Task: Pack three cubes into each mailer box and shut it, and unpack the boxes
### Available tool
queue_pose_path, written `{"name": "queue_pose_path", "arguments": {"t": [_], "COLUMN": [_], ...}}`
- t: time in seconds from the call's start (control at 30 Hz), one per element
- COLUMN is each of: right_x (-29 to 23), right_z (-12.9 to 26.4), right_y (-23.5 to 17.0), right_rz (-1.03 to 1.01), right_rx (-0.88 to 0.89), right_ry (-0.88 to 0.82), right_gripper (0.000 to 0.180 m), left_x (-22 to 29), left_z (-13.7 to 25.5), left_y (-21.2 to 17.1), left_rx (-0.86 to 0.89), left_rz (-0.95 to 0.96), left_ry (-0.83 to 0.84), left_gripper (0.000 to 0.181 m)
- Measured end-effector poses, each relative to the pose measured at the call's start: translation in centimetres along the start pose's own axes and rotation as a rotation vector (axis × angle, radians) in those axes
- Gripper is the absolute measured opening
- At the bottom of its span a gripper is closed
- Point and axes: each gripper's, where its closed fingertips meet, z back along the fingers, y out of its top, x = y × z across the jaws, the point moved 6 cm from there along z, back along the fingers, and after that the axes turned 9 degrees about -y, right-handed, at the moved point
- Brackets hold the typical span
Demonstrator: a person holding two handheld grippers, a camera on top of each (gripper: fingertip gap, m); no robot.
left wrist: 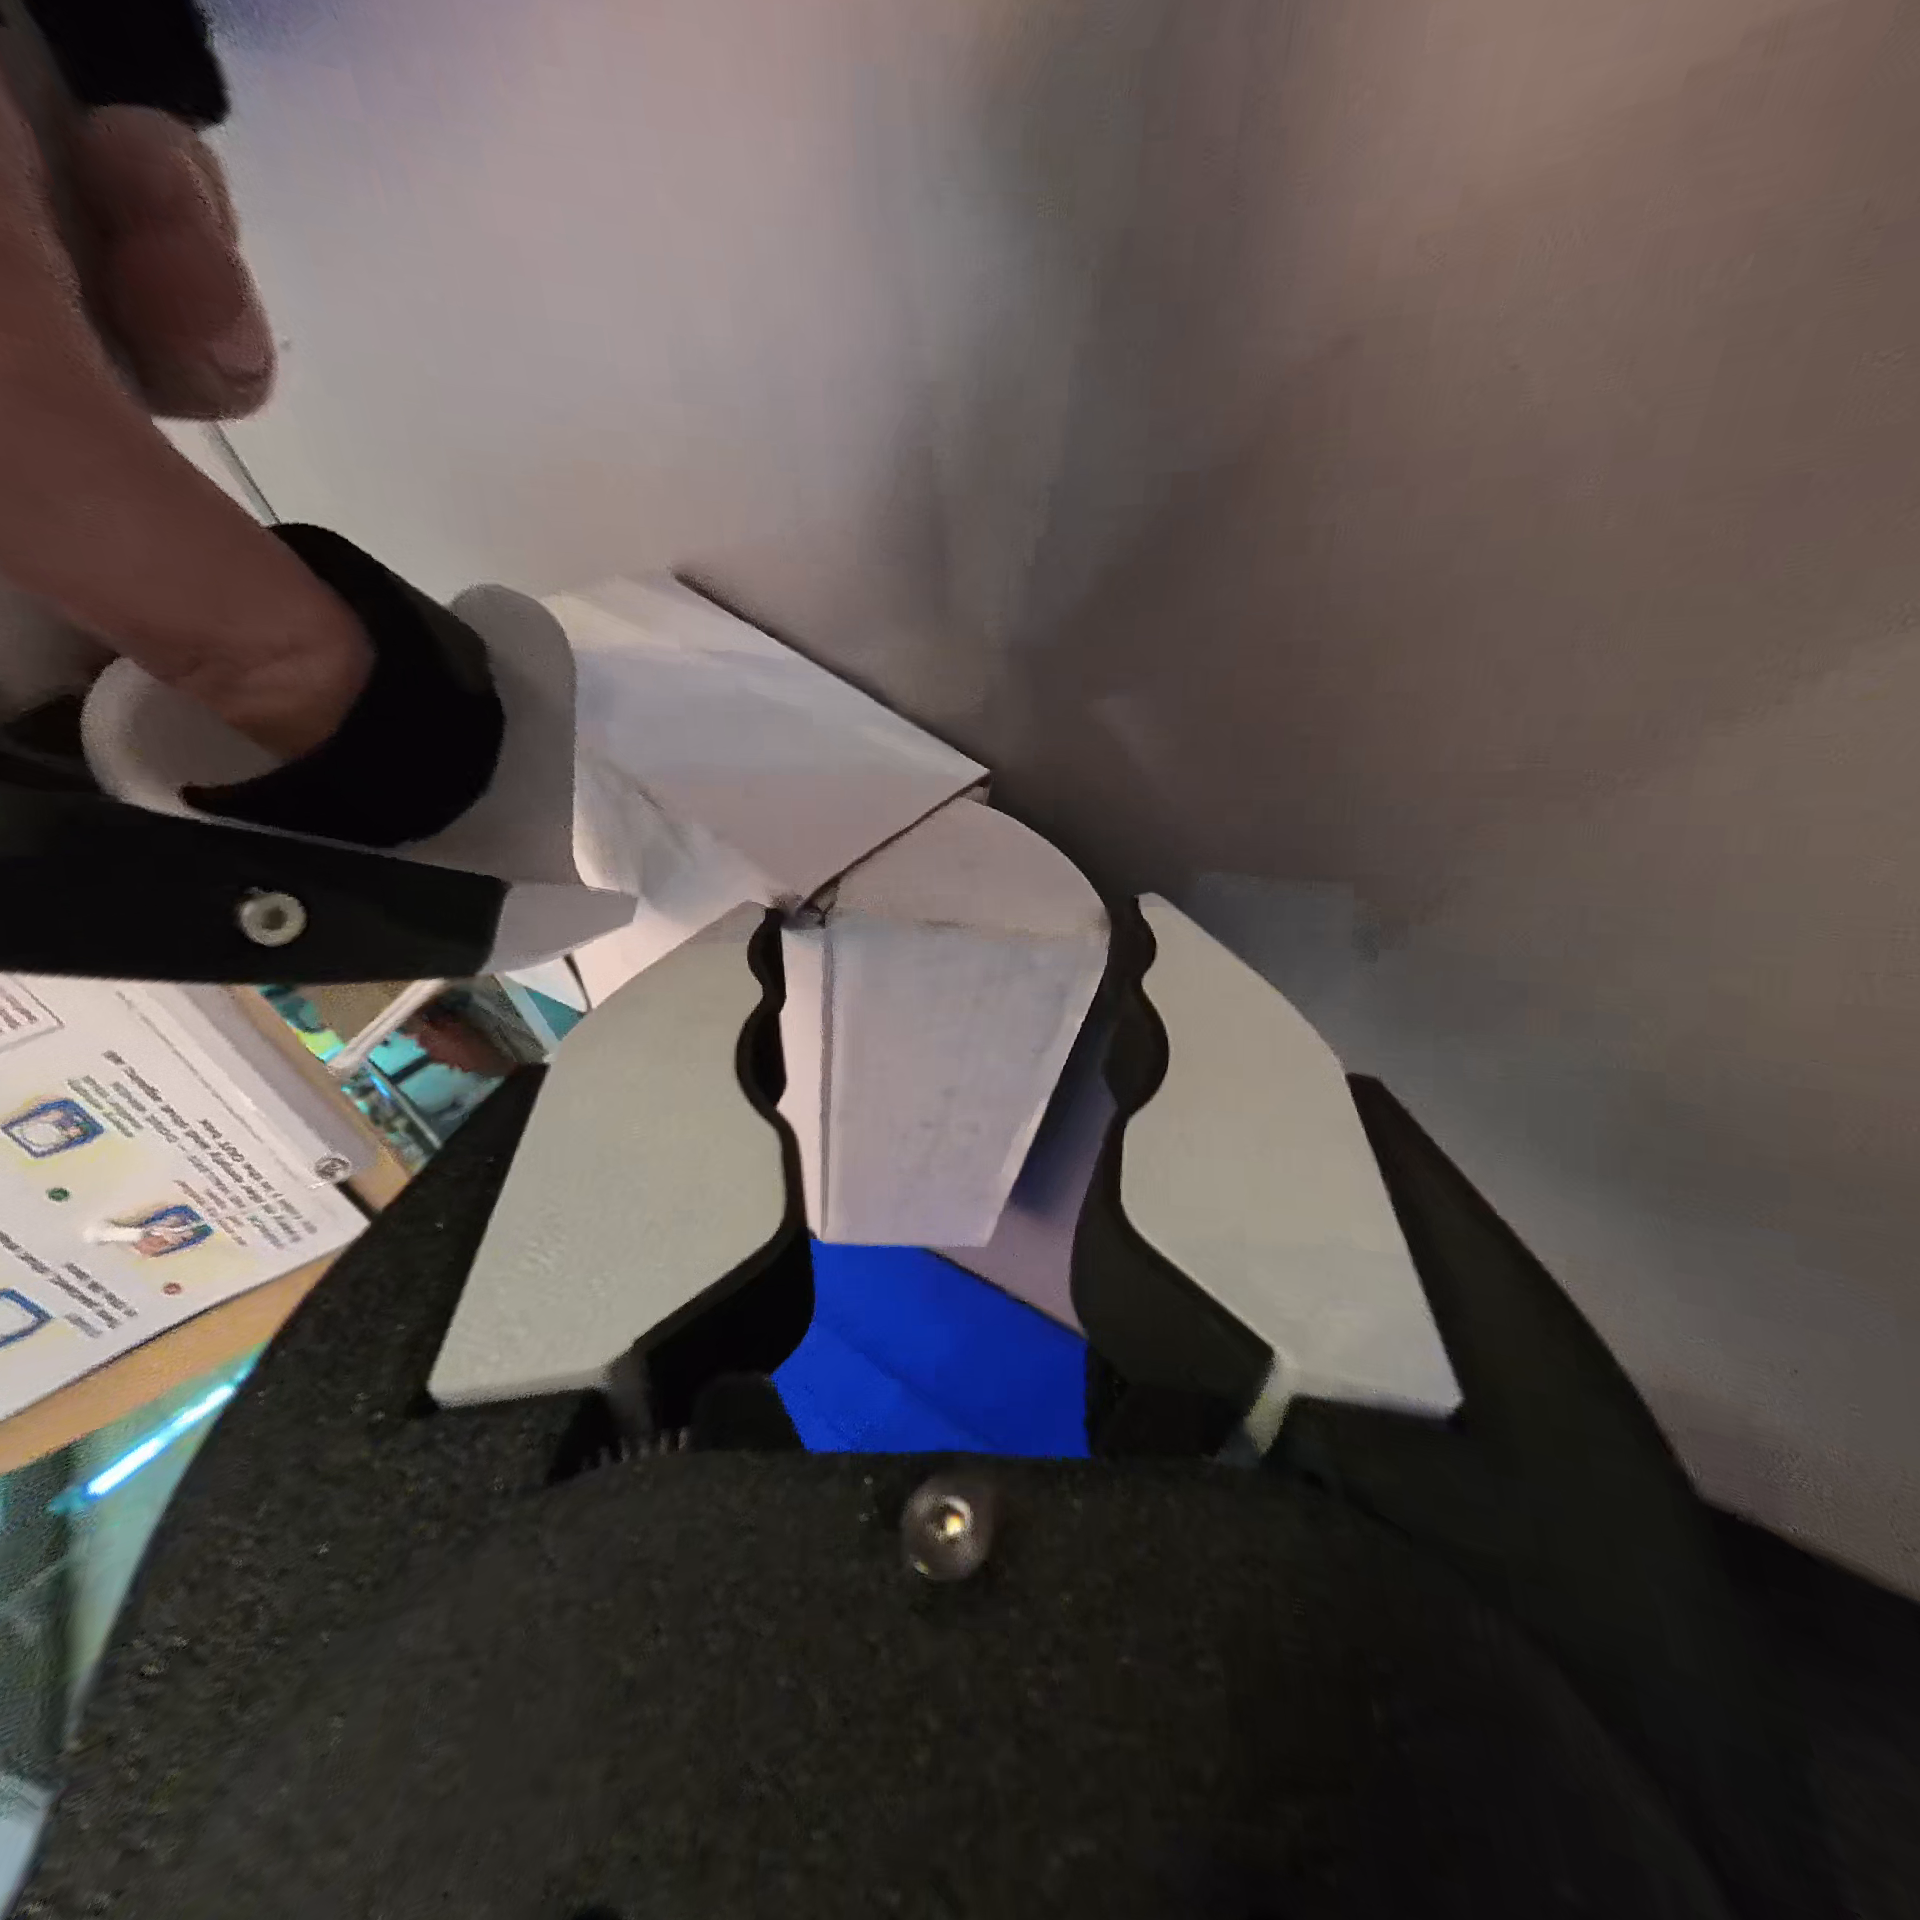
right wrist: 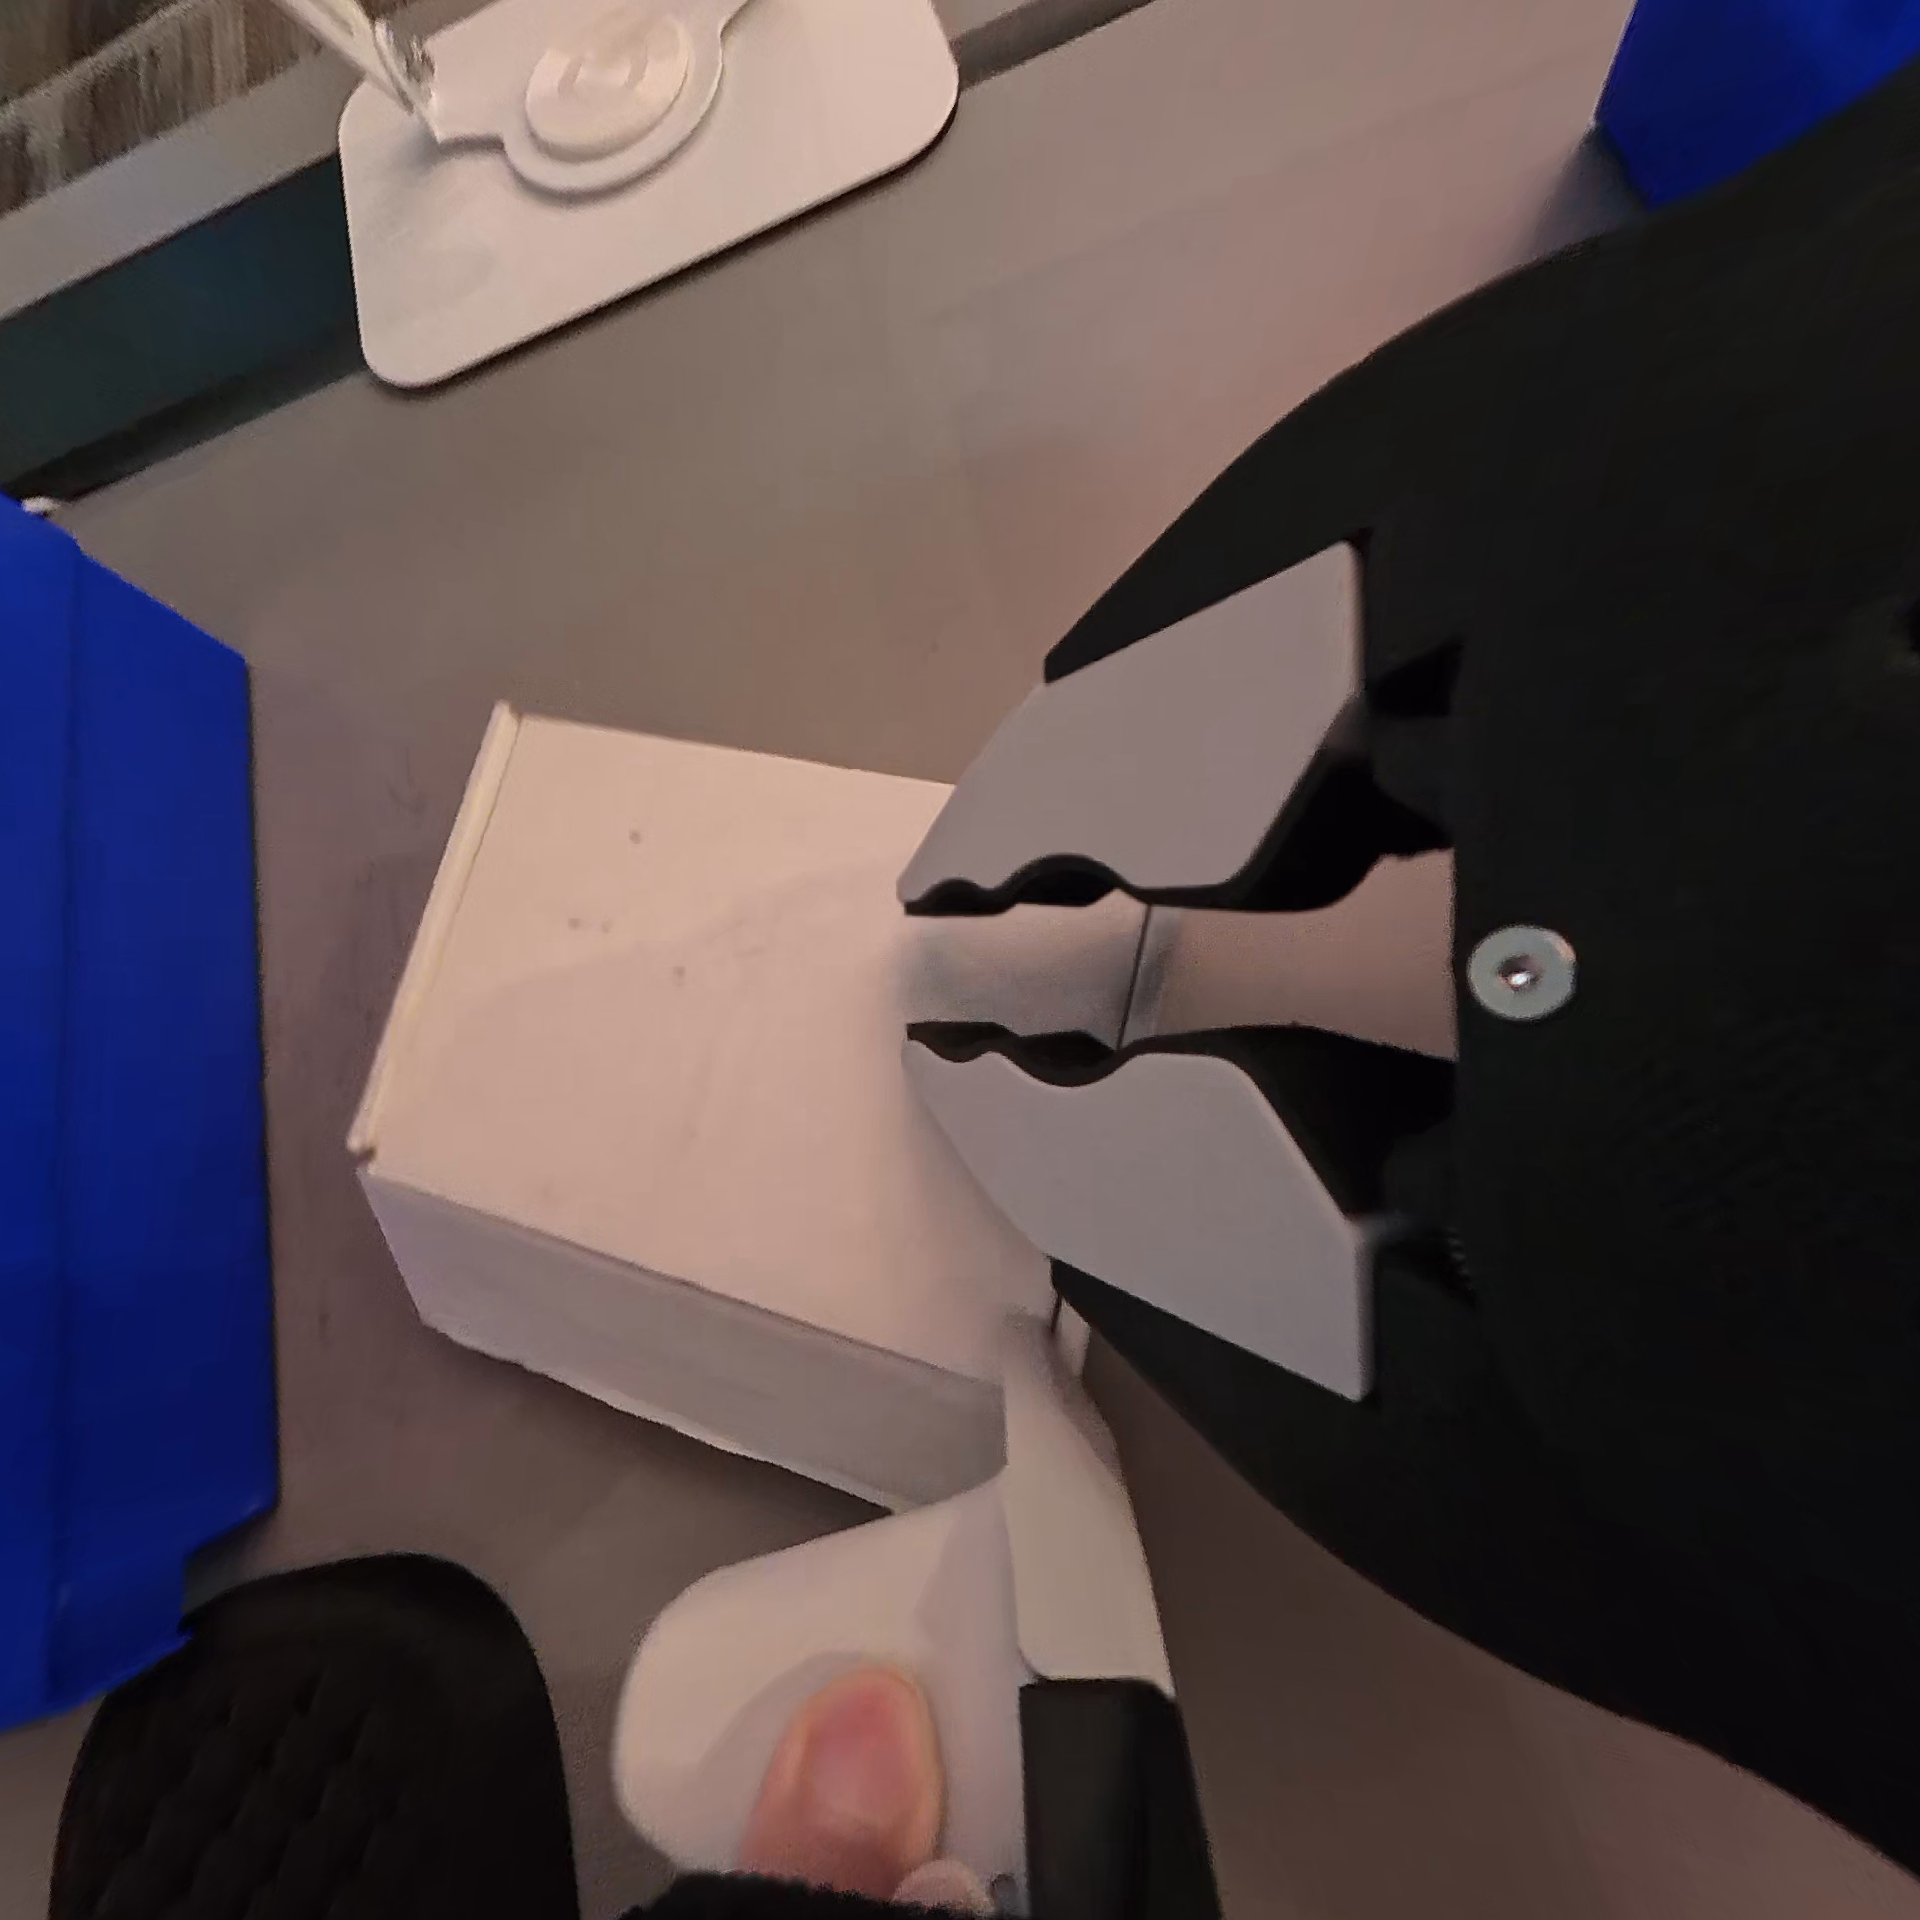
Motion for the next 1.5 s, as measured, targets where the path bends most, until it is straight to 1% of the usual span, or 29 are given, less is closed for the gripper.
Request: {"name": "queue_pose_path", "arguments": {"t": [0.03,0.1,0.2,0.3,0.4,0.47,0.53,0.63,0.73,0.8,0.83,0.97,1.1,1.17,1.23,1.27,1.33,1.4,1.5], "right_x": [0.1,0.3,-0.1,-2.0,-5.1,-7.0,-8.3,-9.9,-10.7,-10.7,-10.7,-10.1,-9.8,-9.9,-9.7,-9.5,-8.9,-8.1,-7.1], "right_z": [0.3,0.9,2.3,4.6,6.4,6.8,6.8,5.5,3.9,3.1,2.8,2.0,1.8,1.7,1.8,1.8,2.0,2.2,2.2], "right_y": [0.1,0.1,-0.1,-0.9,-2.6,-3.8,-4.6,-5.0,-4.7,-4.5,-4.3,-4.3,-4.4,-4.4,-4.6,-4.7,-5.1,-5.7,-6.2], "right_rz": [-0.014,-0.062,-0.121,-0.143,-0.127,-0.099,-0.059,-0.053,-0.04,-0.057,-0.085,-0.269,-0.348,-0.358,-0.364,-0.365,-0.366,-0.362,-0.399], "right_rx": [0.012,0.056,0.145,0.234,0.257,0.235,0.19,0.101,0.026,-0.006,-0.011,-0.035,-0.072,-0.075,-0.081,-0.083,-0.093,-0.101,-0.09], "right_ry": [-0.009,-0.032,-0.113,-0.2,-0.276,-0.321,-0.369,-0.39,-0.442,-0.495,-0.507,-0.542,-0.549,-0.542,-0.549,-0.552,-0.567,-0.574,-0.533], "right_gripper": [0.024,0.026,0.029,0.032,0.038,0.042,0.042,0.048,0.051,0.051,0.051,0.05,0.046,0.043,0.041,0.038,0.04,0.039,0.039], "left_x": [-0.2,-0.5,-0.3,0.6,2.2,3.1,3.8,4.2,4.2,3.9,3.7,2.5,1.2,0.9,0.3,0.0,-0.6,-1.2,-2.2], "left_z": [0.0,0.2,1.3,2.9,3.6,3.7,3.2,1.8,0.2,-0.6,-1.0,-2.0,-3.0,-3.3,-3.1,-2.8,-1.9,-0.8,1.0], "left_y": [0.4,0.7,-0.8,-4.8,-9.5,-12.0,-13.6,-14.5,-14.6,-14.2,-14.0,-13.0,-12.4,-11.9,-11.1,-10.6,-9.7,-9.3,-9.3], "left_rx": [0.029,0.084,0.159,0.274,0.34,0.336,0.311,0.25,0.181,0.193,0.201,0.224,0.176,0.182,0.242,0.289,0.346,0.38,0.395], "left_rz": [0.029,0.082,0.224,0.486,0.737,0.854,0.903,0.921,0.915,0.914,0.921,0.919,0.879,0.842,0.802,0.777,0.738,0.675,0.614], "left_ry": [0.015,0.049,0.074,0.091,0.115,0.163,0.198,0.211,0.175,0.15,0.128,0.076,0.065,0.04,0.017,-0.016,-0.094,-0.144,-0.171], "left_gripper": [0.059,0.078,0.088,0.082,0.079,0.073,0.064,0.056,0.056,0.054,0.051,0.053,0.055,0.06,0.06,0.06,0.064,0.065,0.068]}}
